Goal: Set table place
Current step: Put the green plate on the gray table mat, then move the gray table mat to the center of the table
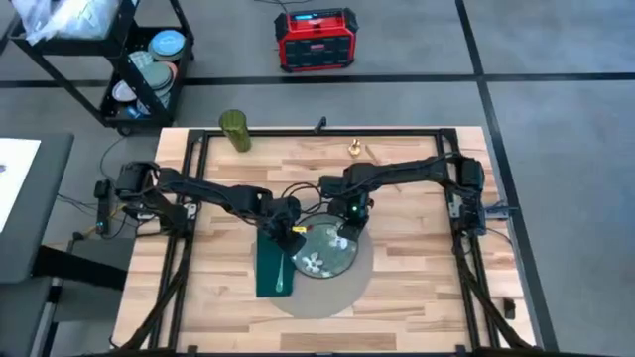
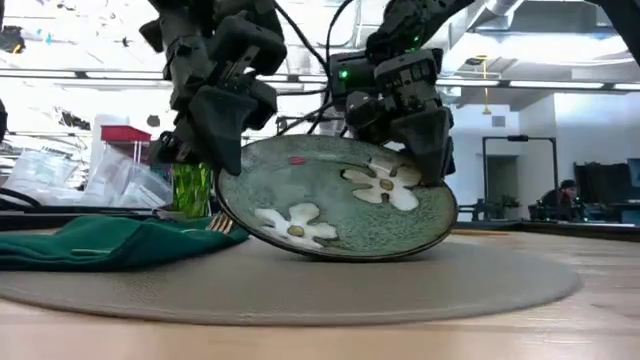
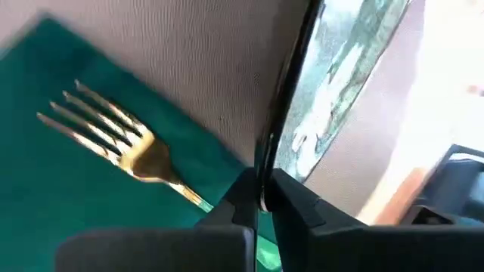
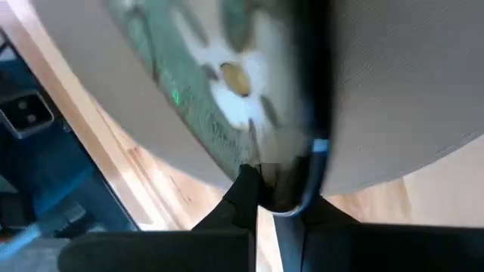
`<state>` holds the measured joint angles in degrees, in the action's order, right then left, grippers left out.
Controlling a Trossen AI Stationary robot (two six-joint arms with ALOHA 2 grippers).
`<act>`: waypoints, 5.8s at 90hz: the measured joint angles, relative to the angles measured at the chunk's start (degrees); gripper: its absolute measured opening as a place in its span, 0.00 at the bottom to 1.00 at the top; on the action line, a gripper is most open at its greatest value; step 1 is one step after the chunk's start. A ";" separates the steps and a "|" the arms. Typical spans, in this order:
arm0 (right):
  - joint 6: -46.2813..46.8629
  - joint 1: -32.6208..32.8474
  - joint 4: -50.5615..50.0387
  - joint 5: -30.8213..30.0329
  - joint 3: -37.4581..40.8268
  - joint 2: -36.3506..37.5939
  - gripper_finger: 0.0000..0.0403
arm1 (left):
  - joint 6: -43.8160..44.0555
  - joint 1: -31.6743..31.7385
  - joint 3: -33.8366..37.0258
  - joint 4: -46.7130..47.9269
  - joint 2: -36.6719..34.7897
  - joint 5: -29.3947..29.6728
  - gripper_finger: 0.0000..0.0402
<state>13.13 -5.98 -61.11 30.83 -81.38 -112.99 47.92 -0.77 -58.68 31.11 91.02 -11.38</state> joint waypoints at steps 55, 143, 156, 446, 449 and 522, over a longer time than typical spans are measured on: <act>1.62 0.22 8.78 2.97 7.50 1.95 0.00 | -13.79 -0.27 -1.31 3.63 -0.11 5.52 0.01; 1.43 -1.20 11.82 -5.32 7.65 1.49 0.00 | -29.16 -3.94 -1.18 3.92 0.37 24.30 0.12; 0.92 -1.64 13.06 -4.09 7.80 1.39 0.03 | -26.08 -3.99 -1.09 4.01 0.49 24.38 0.12; -9.30 -6.52 32.94 -12.94 15.14 2.19 0.00 | 41.84 -10.25 25.27 28.85 -27.19 23.62 0.09; -9.49 -6.60 32.77 -12.91 15.52 2.23 0.00 | 41.84 -10.25 25.27 28.83 -27.19 23.63 0.09; -6.57 -7.19 11.97 -11.53 24.11 3.78 0.00 | 37.27 -10.00 25.27 17.61 -27.19 28.27 0.07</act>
<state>6.57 -13.17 -49.14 19.30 -57.28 -109.21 85.19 -10.77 -33.41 48.72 63.83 16.89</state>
